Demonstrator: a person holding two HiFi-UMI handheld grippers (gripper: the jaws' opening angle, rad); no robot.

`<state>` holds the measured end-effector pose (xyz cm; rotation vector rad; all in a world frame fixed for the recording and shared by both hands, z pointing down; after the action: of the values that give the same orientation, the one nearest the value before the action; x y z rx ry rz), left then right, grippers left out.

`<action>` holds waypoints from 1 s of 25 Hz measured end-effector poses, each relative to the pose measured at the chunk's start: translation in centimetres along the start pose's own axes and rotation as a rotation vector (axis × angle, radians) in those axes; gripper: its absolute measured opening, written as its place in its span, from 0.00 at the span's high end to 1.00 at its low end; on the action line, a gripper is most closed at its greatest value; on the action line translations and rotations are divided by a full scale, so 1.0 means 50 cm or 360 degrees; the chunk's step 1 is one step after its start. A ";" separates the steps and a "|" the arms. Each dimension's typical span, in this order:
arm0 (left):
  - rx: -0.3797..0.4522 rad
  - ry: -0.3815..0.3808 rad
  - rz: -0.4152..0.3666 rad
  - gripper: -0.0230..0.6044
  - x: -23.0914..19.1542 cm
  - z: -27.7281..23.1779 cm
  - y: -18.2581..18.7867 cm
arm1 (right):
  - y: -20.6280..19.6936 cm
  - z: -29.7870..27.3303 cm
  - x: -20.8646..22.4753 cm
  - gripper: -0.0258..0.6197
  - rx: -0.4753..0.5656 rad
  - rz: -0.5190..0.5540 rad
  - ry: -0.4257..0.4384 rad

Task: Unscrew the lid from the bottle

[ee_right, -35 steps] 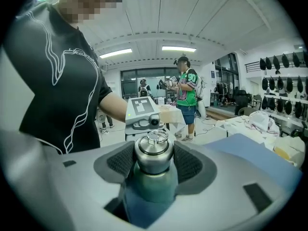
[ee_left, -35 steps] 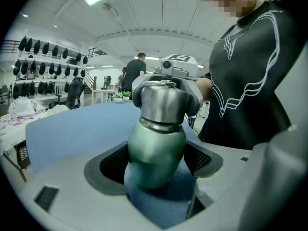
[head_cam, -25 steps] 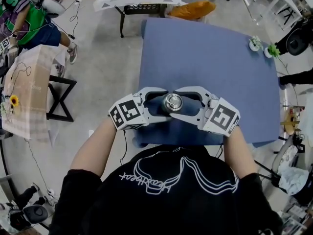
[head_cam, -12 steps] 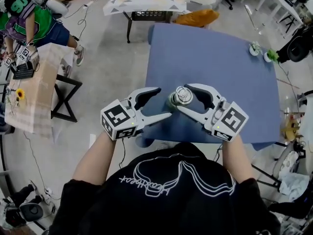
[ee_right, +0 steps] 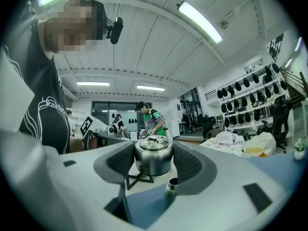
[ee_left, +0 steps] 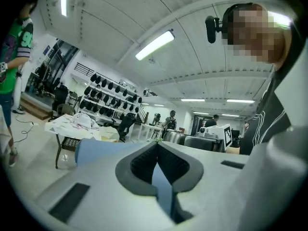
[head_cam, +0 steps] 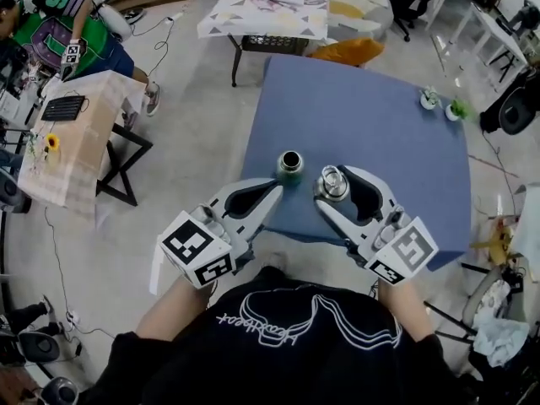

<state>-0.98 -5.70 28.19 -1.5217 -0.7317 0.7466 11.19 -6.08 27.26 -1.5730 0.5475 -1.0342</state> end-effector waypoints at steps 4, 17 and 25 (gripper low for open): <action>-0.0023 0.0063 -0.0029 0.96 0.095 0.011 0.016 | 0.006 0.076 -0.048 0.56 0.0025 -0.0004 0.0006; 0.0036 0.0183 -0.0023 0.96 0.222 0.056 0.029 | -0.003 0.172 -0.116 0.56 0.0049 0.0020 0.0017; 0.0055 0.0172 -0.0104 0.96 0.243 0.057 0.060 | 0.022 0.176 -0.139 0.56 0.0052 0.0062 0.0050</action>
<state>4.02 5.54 24.49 -1.4881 -0.6809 0.6204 15.28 3.91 24.01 -1.5136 0.5781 -1.0351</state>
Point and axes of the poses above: the fingertips, and each gripper's own axes: z backward along the fingers, x to its right, y out of its top, the point moved 3 cm from there along z, backward along the fingers, and after that the axes turned 14 degrees about -z, right-handed, at the moved point
